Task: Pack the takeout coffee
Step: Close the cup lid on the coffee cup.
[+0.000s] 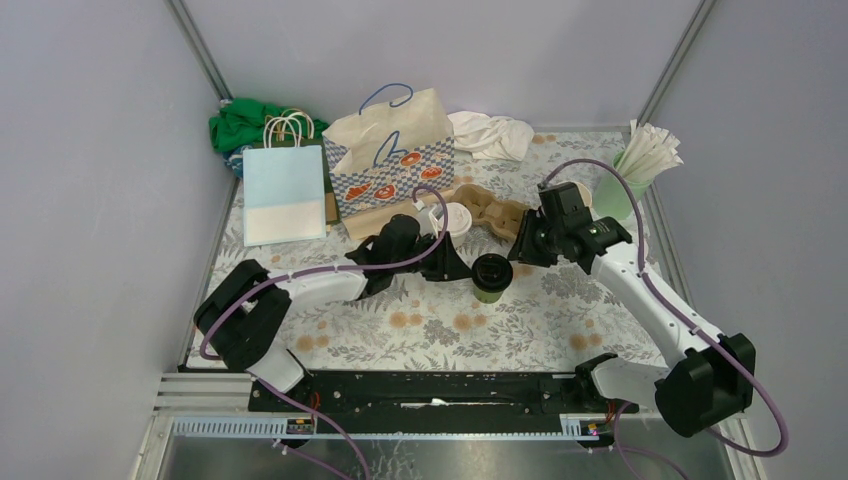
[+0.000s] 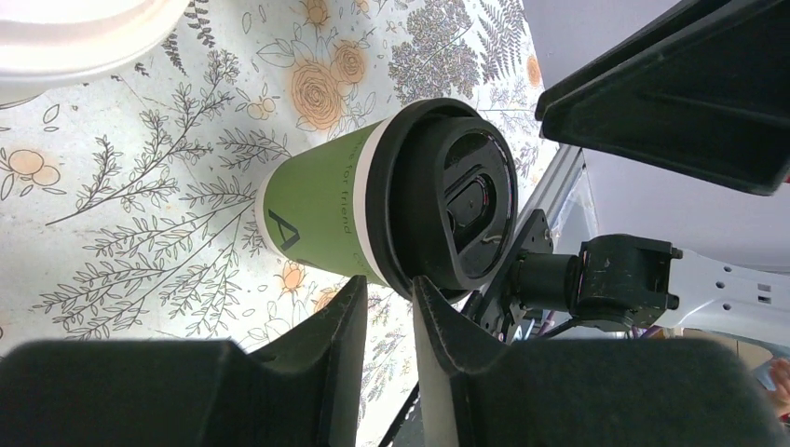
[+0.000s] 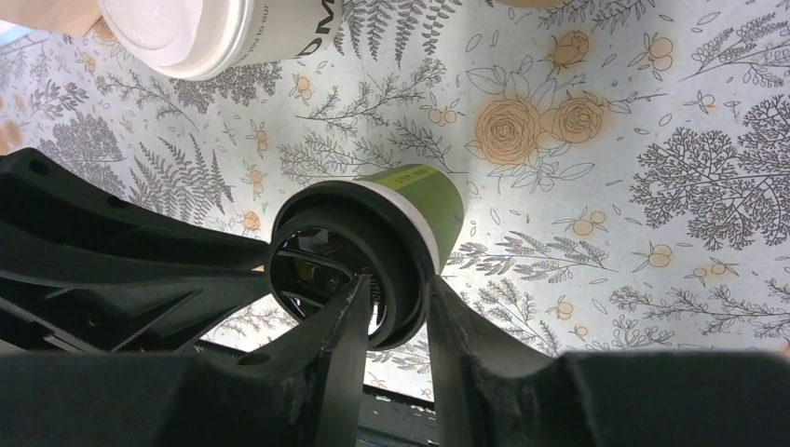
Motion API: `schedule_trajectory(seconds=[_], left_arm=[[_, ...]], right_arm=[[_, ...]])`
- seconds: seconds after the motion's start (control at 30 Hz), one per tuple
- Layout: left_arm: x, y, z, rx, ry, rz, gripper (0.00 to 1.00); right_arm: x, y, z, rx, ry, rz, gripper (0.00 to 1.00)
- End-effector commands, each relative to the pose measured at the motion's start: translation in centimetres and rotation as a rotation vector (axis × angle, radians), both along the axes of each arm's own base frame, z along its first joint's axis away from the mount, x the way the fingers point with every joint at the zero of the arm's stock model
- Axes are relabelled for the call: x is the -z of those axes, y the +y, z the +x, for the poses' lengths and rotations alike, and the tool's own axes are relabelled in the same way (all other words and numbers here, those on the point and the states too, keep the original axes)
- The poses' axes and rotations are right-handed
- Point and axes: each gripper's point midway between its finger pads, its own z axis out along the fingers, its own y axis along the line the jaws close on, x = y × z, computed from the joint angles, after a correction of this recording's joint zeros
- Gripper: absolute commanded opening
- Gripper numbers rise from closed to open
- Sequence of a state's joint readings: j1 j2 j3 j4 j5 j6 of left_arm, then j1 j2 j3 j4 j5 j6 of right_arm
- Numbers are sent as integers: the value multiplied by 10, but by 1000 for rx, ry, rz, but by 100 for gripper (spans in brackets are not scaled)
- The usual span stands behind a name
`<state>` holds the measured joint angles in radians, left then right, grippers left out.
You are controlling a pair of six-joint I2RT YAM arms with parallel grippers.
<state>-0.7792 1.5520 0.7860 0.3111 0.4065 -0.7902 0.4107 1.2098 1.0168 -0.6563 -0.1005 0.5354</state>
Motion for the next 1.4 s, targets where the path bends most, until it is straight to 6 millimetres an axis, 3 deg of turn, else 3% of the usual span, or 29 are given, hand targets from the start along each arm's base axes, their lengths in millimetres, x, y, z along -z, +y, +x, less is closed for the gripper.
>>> schedule_trajectory(seconds=[0.0,0.23,0.57,0.93,1.37], left_arm=[[-39,-8,12,-6,-90,-67,29],[-45,-10,14,-6,-100,-73,29],[-39,-11,19,-9,-87,-67,27],[-37,-12,24,-7,-85,-69,26],[-36,-11,26,-9,-84,-63,25]], right_arm=[[-1,-3,-1,-2,-14,53,34],[11,-9,-3,20,0,127,29],[19,-2,-5,-9,19,217,25],[10,-12,-3,14,-9,166,27],[8,-3,-5,-41,-2,206,27]])
